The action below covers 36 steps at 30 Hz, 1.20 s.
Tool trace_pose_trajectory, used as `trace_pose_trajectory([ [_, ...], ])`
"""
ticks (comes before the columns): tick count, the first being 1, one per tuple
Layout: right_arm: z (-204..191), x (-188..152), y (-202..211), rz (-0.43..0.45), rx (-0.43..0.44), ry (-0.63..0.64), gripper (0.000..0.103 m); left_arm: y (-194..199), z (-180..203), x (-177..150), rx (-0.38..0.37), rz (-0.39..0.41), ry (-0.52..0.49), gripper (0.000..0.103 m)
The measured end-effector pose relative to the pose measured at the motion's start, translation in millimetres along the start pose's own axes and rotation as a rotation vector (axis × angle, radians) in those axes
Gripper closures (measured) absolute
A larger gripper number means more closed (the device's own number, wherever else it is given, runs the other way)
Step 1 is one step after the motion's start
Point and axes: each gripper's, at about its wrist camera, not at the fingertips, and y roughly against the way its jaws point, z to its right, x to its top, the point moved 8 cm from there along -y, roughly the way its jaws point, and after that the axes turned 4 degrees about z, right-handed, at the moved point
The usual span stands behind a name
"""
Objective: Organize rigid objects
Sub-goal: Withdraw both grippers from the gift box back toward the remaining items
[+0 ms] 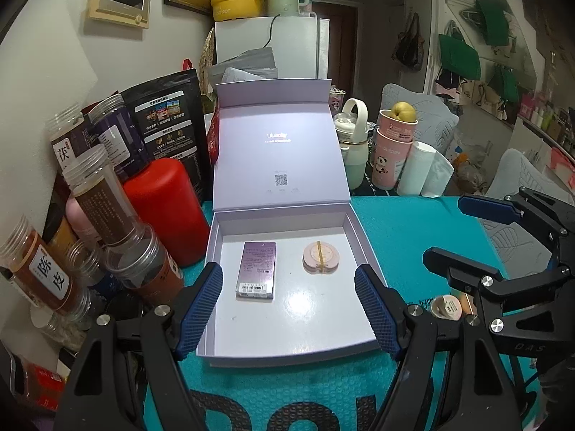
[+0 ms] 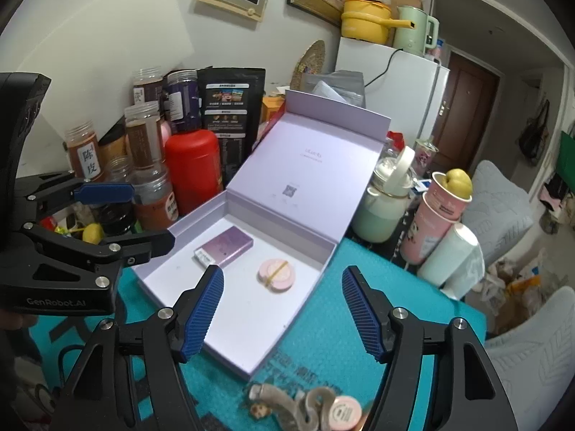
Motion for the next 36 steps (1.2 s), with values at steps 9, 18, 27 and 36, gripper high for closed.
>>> trace_pose_trajectory([
  [9,3,-27,21,0.006,-0.021,-0.035,0.027,12,10,-25,-0.009,-0.022,0.003,0.027],
  [18,9,-59,37,-0.01,-0.041,-0.048,0.026,16,33,-51,-0.055,-0.036,-0.008,0.027],
  [27,15,-90,60,-0.013,-0.064,-0.072,0.026,21,58,-75,-0.089,-0.05,-0.038,0.027],
  [36,23,-120,65,-0.027,-0.07,-0.093,0.026,15,86,-97,-0.148,-0.083,-0.075,0.027],
])
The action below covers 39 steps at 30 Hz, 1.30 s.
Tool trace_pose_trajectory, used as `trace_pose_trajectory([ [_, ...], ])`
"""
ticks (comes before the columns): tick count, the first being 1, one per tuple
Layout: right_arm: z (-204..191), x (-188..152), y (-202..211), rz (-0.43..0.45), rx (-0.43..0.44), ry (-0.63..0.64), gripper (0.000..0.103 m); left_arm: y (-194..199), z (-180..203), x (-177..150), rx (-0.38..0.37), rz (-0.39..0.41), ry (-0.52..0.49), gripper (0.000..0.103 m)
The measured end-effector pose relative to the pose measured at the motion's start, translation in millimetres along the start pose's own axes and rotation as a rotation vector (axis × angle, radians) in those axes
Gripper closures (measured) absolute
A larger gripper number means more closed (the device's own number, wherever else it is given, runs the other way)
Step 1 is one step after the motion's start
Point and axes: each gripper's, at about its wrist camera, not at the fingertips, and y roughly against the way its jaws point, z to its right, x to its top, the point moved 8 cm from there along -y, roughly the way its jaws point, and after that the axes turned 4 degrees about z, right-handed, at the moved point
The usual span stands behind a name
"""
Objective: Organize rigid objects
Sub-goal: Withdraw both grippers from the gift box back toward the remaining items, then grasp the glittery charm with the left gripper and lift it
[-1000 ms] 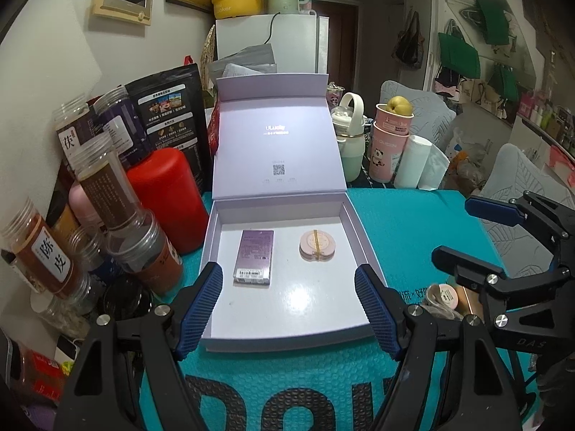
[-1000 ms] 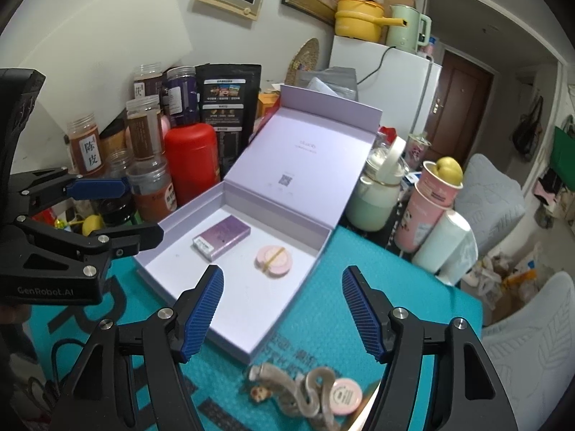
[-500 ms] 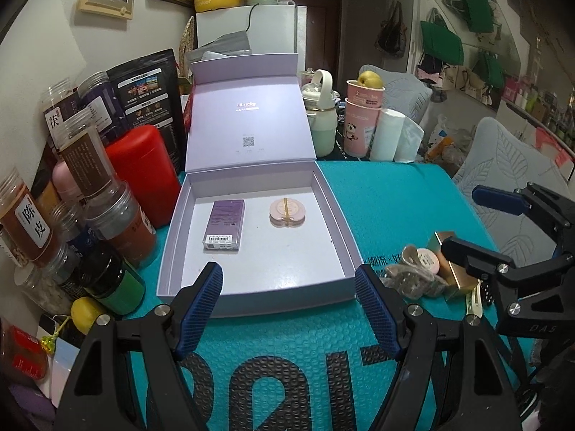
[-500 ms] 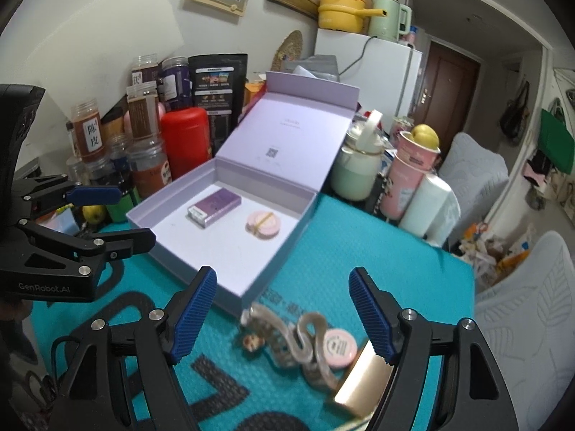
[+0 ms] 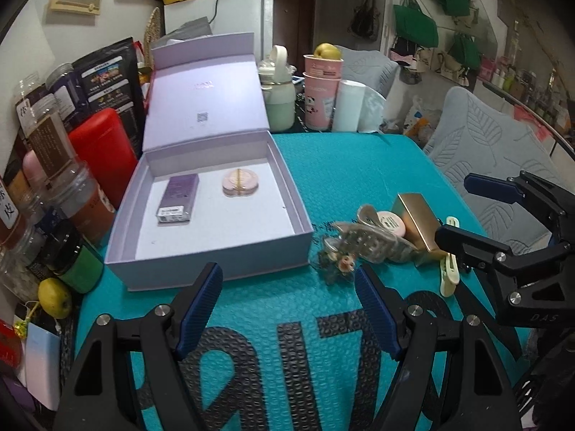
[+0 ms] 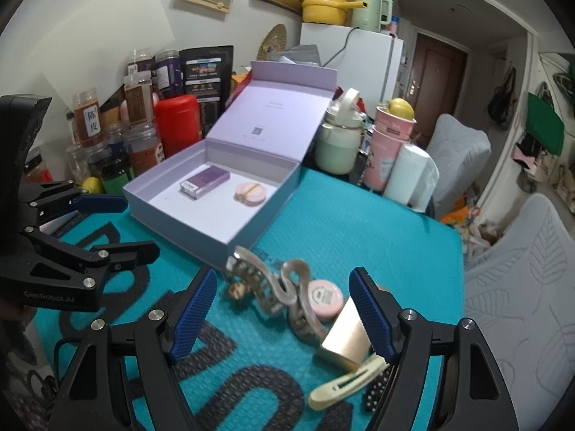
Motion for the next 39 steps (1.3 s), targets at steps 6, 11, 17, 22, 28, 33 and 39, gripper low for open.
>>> trace_pose_trajectory([
  [6,5,-19,-11,-0.024,0.016,-0.013,0.026,-11,11,-10,-0.026,-0.011,-0.003,0.027],
  [11,11,-31,-26,-0.045,0.028,-0.033,0.026,-21,14,-16,-0.046,-0.023,0.012,0.027],
  [17,15,-40,-44,-0.069,0.054,-0.042,0.026,-34,14,-23,-0.048,-0.045,0.032,0.027],
  [22,15,-42,-60,-0.083,0.095,-0.023,0.026,-41,9,-26,-0.05,-0.056,0.06,0.027],
  [28,11,-41,-83,-0.118,0.125,0.002,0.026,-47,2,-25,-0.056,-0.062,0.097,0.027],
  [33,6,-40,-100,-0.144,0.134,0.031,0.026,-49,-4,-22,-0.059,-0.062,0.103,0.027],
  [39,-2,-44,-108,-0.161,0.121,0.081,0.043,-52,-7,-18,-0.066,-0.058,0.113,0.027],
])
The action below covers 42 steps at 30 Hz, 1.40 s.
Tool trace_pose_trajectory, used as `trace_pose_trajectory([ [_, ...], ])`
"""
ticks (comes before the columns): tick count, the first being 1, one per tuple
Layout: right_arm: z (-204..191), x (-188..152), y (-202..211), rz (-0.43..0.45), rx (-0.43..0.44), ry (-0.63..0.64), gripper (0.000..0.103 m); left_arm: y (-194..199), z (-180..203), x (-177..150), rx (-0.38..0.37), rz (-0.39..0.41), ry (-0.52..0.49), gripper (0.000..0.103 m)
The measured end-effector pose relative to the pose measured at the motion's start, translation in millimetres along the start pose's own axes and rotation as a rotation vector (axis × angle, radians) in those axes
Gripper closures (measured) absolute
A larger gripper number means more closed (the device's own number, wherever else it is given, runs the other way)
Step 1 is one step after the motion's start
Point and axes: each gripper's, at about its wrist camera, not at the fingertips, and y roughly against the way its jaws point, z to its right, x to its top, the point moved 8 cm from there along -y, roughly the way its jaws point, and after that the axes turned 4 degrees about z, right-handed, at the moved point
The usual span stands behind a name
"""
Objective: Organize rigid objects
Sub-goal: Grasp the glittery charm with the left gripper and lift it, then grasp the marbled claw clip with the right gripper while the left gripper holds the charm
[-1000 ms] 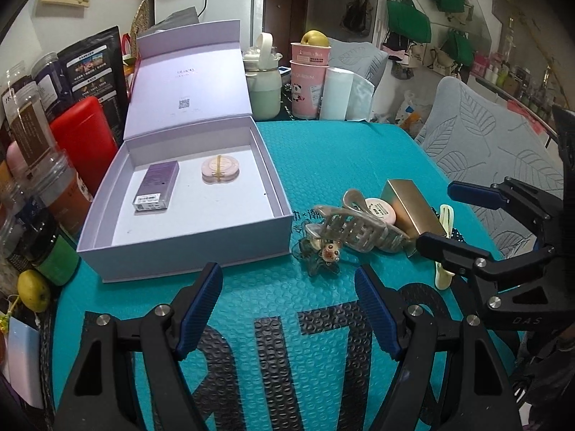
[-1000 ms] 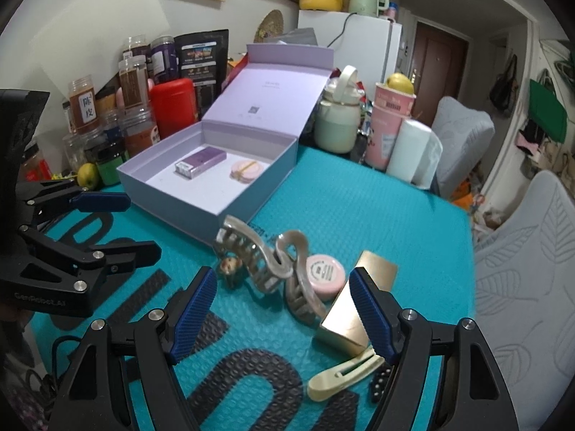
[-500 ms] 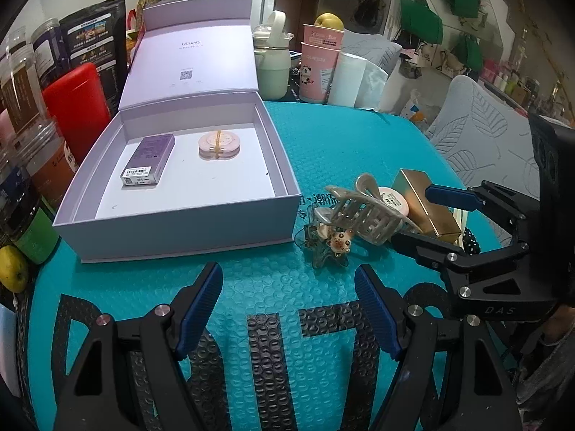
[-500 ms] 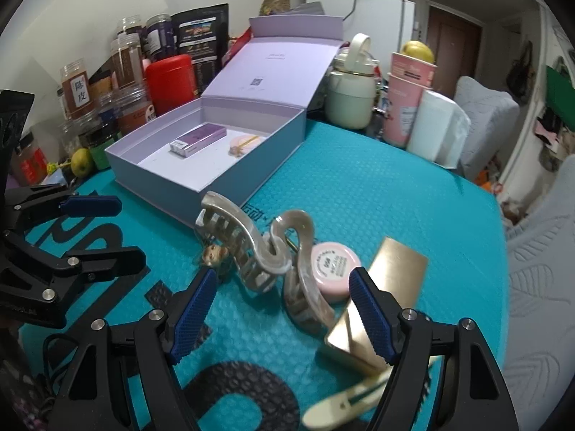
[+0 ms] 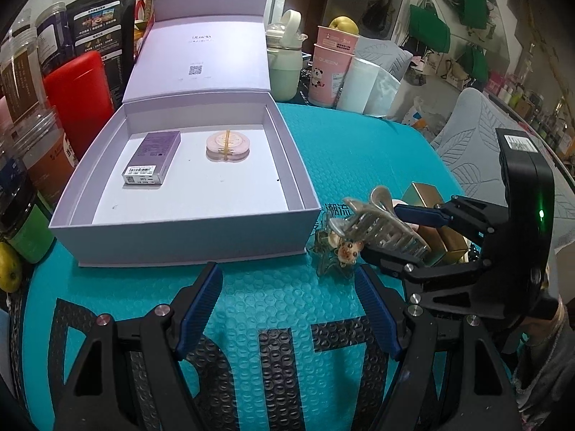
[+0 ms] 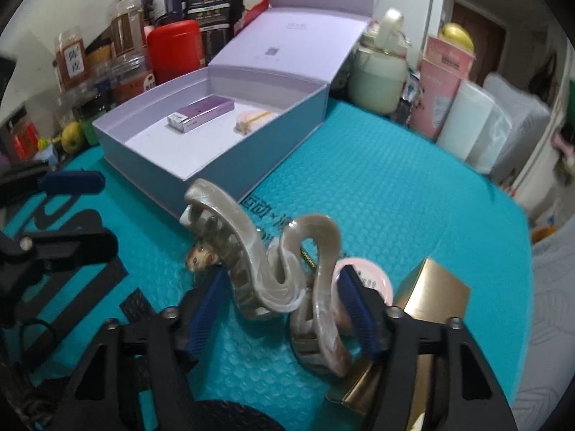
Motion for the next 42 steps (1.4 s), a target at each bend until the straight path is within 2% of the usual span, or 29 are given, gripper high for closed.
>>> trace_pose_trajectory([
  [5,3,-1,6,0.01,0.01,-0.035,0.044,-3,6,2,-0.021,0.003,-0.015,0.027],
  [13,18,7,46,0.102,-0.005,-0.134,0.045,-16,15,0,-0.056,-0.017,-0.015,0.027],
  [14,20,8,51,0.109,0.001,-0.147,0.06,-18,16,0,-0.06,-0.018,-0.01,0.027],
  [15,23,7,55,0.113,-0.001,-0.164,0.062,-20,17,-1,-0.064,-0.015,-0.007,0.027],
  [16,26,7,58,0.12,-0.011,-0.176,0.068,-22,19,0,-0.065,-0.011,-0.004,0.027],
  [19,33,4,62,0.127,-0.027,-0.189,0.073,-33,25,-1,-0.059,-0.015,-0.008,0.027],
  [23,33,0,62,0.123,-0.007,-0.199,0.073,-49,32,-3,-0.067,-0.037,-0.008,0.027],
  [27,34,-2,61,0.125,-0.007,-0.203,0.073,-57,31,1,-0.063,-0.027,0.021,0.027],
  [29,34,-3,61,0.126,0.001,-0.208,0.073,-60,31,-1,-0.068,-0.027,0.04,0.031],
  [31,34,-4,60,0.122,0.004,-0.212,0.073,-65,33,-5,-0.067,-0.047,0.044,0.045],
  [32,33,-5,60,0.121,0.008,-0.21,0.073,-66,32,-4,-0.055,-0.044,0.041,0.047],
  [33,33,-5,59,0.117,0.007,-0.207,0.073,-64,32,-4,-0.041,-0.035,0.035,0.053],
  [34,33,-6,59,0.115,0.002,-0.205,0.073,-64,33,-5,-0.044,-0.037,0.034,0.065],
  [36,32,-7,59,0.11,0.002,-0.206,0.071,-63,35,-5,-0.051,-0.041,0.036,0.065],
  [37,31,-7,59,0.109,0.007,-0.206,0.062,-61,35,-5,-0.048,-0.035,0.038,0.07],
  [38,31,-7,59,0.11,0.012,-0.207,0.044,-60,34,-5,-0.05,-0.03,0.04,0.07],
  [39,29,-7,60,0.116,0.021,-0.209,0.04,-58,33,-5,-0.049,-0.029,0.043,0.07],
  [42,24,-6,61,0.116,0.029,-0.197,0.038,-52,30,-8,-0.045,-0.034,0.044,0.07],
])
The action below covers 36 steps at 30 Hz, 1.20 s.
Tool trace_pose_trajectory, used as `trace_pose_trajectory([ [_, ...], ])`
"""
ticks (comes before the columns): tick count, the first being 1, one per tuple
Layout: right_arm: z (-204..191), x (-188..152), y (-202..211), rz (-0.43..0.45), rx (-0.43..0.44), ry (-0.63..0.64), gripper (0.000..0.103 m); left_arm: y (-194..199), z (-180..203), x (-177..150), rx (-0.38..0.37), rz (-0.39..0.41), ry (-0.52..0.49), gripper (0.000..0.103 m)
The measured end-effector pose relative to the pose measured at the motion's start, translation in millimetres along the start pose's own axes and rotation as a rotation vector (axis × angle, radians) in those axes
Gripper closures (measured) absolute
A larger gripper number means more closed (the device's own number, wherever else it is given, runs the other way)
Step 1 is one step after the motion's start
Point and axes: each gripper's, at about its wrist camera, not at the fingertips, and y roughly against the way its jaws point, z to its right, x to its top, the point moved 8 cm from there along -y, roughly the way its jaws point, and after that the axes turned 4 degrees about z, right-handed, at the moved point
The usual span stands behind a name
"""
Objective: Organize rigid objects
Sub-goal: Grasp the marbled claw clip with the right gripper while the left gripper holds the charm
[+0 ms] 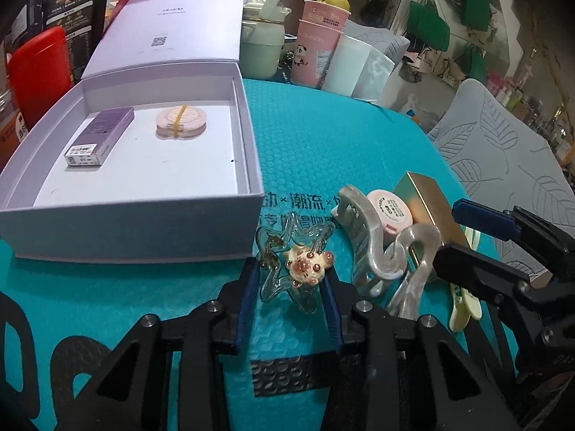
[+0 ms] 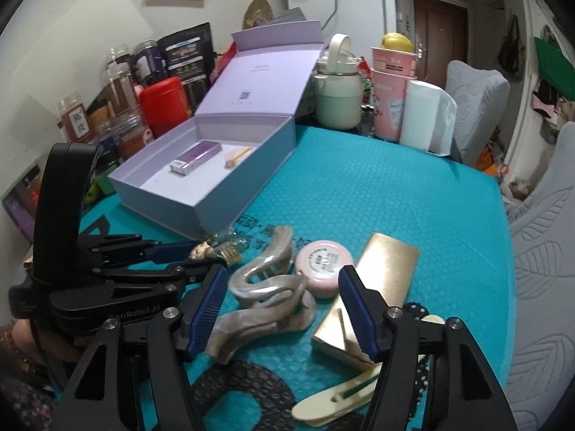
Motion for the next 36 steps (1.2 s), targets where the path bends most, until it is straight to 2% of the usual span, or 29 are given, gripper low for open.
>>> trace_pose_trajectory([
  [6,-15,-7,-11,-0.033,-0.009,0.062,0.035,21,-12,-11,0.036,0.004,-0.009,0.07],
  [11,-20,-12,-25,-0.061,-0.06,0.118,0.031,42,-35,-25,0.08,0.004,0.01,0.07],
  [16,-35,-19,-37,-0.094,-0.023,0.133,0.031,63,-56,-35,0.117,0.015,0.055,0.07],
  [18,-47,-22,-39,-0.1,-0.003,0.164,0.032,71,-64,-39,0.132,0.02,0.075,0.07],
  [20,-60,-26,-40,-0.099,0.014,0.196,0.04,76,-70,-43,0.144,0.021,0.086,0.07],
  [23,-77,-29,-39,-0.092,0.047,0.225,0.043,81,-79,-51,0.148,0.016,0.104,0.07],
  [27,-80,-32,-35,-0.089,0.067,0.196,0.044,81,-85,-60,0.13,0.001,0.127,0.069],
  [29,-82,-33,-31,-0.091,0.079,0.202,0.048,77,-86,-62,0.111,-0.013,0.136,0.069],
  [36,-93,-42,-18,-0.093,0.104,0.209,0.047,71,-85,-56,0.105,0.001,0.122,0.069],
])
